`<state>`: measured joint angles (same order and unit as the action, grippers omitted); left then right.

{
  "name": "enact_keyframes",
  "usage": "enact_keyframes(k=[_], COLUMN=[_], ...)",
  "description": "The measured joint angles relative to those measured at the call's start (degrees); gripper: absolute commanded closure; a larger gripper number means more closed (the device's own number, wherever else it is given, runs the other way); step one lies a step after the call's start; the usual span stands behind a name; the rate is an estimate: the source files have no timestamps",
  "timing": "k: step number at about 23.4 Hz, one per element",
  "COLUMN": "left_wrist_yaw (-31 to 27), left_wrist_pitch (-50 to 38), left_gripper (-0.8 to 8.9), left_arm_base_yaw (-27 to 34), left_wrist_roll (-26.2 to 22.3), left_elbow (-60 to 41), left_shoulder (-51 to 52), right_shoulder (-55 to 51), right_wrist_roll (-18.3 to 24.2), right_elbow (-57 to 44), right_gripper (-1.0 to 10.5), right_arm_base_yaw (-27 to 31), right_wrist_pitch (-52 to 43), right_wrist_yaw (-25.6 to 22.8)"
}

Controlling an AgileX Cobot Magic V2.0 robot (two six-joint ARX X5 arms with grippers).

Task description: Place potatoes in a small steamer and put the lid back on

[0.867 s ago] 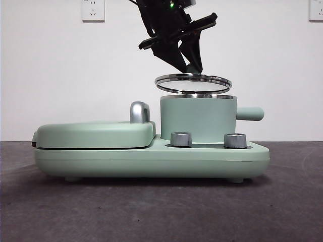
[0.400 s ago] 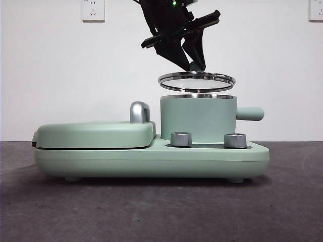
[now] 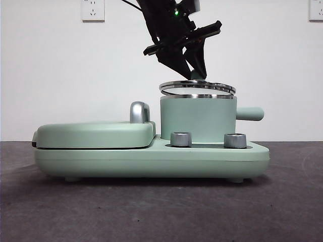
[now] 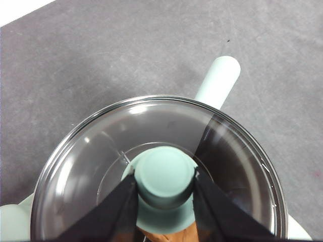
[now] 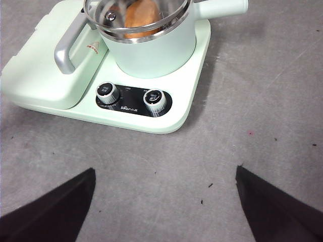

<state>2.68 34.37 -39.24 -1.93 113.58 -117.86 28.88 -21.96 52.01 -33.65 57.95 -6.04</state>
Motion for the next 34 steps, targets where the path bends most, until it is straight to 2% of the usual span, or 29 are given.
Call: enact_keyframes(k=[13, 21, 23, 24, 26, 27, 32, 34], left_wrist_yaw=[0.0, -0.2, -0.2, -0.3, -0.2, -0.2, -0.2, -0.2], left_wrist_pitch=[-0.9, 1.8, 1.9, 1.9, 3.0, 3.5, 9.9, 15.4], left_gripper=[8.05, 7.95, 6.63, 5.27, 3.21, 2.94, 2.94, 3.35], left_arm_base_yaw=[0.0, -0.2, -0.2, -0.2, -0.5, -0.7, -0.9, -0.9], left_wrist_roll=[-1.4, -1.3, -1.3, -1.2, -1.0, -1.0, -0.8, -0.8], left_elbow=[0.0, 0.7, 0.8, 0.8, 0.8, 0.8, 2.6, 2.6], left_shoulder=[-1.4, -1.4, -1.4, -1.4, -1.3, -1.3, 0.1, 3.6], right_shoulder=[0.0, 0.0, 0.0, 0.0, 0.0, 0.0, 0.0, 0.0], right_wrist_roll=[0.0, 0.0, 0.0, 0.0, 0.0, 0.0, 0.0, 0.0], right_elbow=[0.0, 0.0, 0.0, 0.0, 0.0, 0.0, 0.0, 0.0], right_gripper=[5.1, 5.1, 5.1, 5.1, 5.1, 5.1, 5.1, 5.1], right_arm_base_yaw=[0.0, 0.0, 0.0, 0.0, 0.0, 0.0, 0.0, 0.0], right_wrist_pitch=[0.0, 0.0, 0.0, 0.0, 0.0, 0.0, 0.0, 0.1], right_wrist_yaw=[0.0, 0.0, 0.0, 0.0, 0.0, 0.0, 0.0, 0.0])
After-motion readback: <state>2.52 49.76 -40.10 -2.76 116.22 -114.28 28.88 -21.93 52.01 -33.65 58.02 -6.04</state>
